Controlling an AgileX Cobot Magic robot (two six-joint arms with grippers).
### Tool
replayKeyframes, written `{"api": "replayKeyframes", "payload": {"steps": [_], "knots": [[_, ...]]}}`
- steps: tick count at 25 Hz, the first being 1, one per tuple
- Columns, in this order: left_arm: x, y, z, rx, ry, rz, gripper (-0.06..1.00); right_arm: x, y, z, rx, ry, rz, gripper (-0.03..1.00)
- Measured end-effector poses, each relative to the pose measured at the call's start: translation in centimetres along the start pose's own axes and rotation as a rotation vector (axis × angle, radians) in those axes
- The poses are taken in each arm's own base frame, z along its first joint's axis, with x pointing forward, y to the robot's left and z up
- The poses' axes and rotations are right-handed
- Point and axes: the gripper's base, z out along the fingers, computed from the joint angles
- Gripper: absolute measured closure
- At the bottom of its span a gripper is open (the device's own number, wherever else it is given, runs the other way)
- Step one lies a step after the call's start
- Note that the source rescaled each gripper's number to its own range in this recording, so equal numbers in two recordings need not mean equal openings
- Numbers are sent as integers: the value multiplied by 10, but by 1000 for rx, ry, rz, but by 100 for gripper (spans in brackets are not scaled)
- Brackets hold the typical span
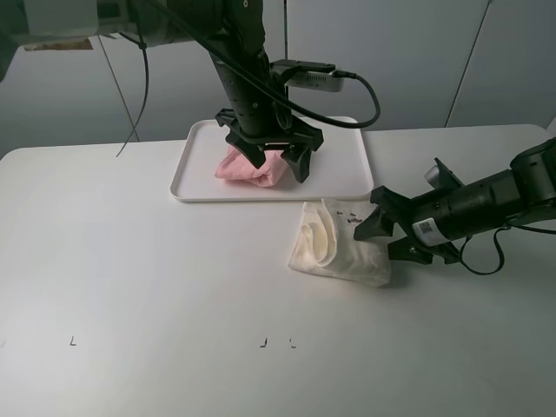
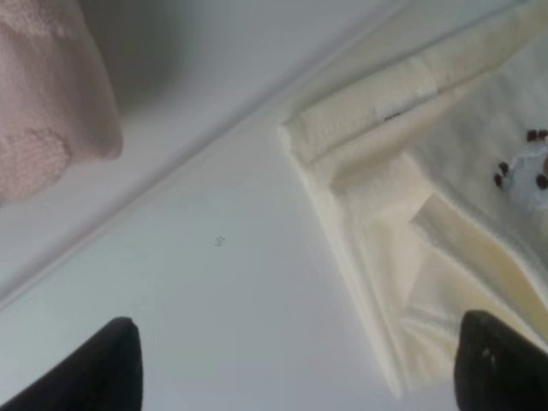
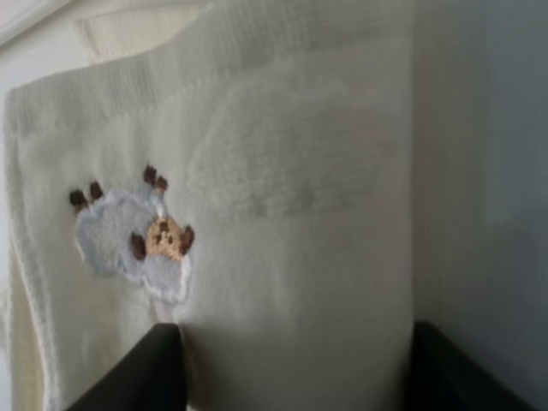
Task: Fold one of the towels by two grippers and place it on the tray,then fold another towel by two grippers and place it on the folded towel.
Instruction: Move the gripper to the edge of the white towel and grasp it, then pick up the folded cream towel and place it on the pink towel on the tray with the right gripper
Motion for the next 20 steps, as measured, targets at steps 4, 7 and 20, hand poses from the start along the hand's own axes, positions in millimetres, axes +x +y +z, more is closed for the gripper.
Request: {"api": "replayKeyframes", "payload": {"steps": [4,7,20], "knots": [[0,0,0,0,0,2,0,0,0,0,-1,1,-6,73],[0,0,0,0,0,2,0,1,2,0,-23,7,-36,93],[5,-6,0,63,22,23,0,-3,17,-1,-133,35,-95,93]]}}
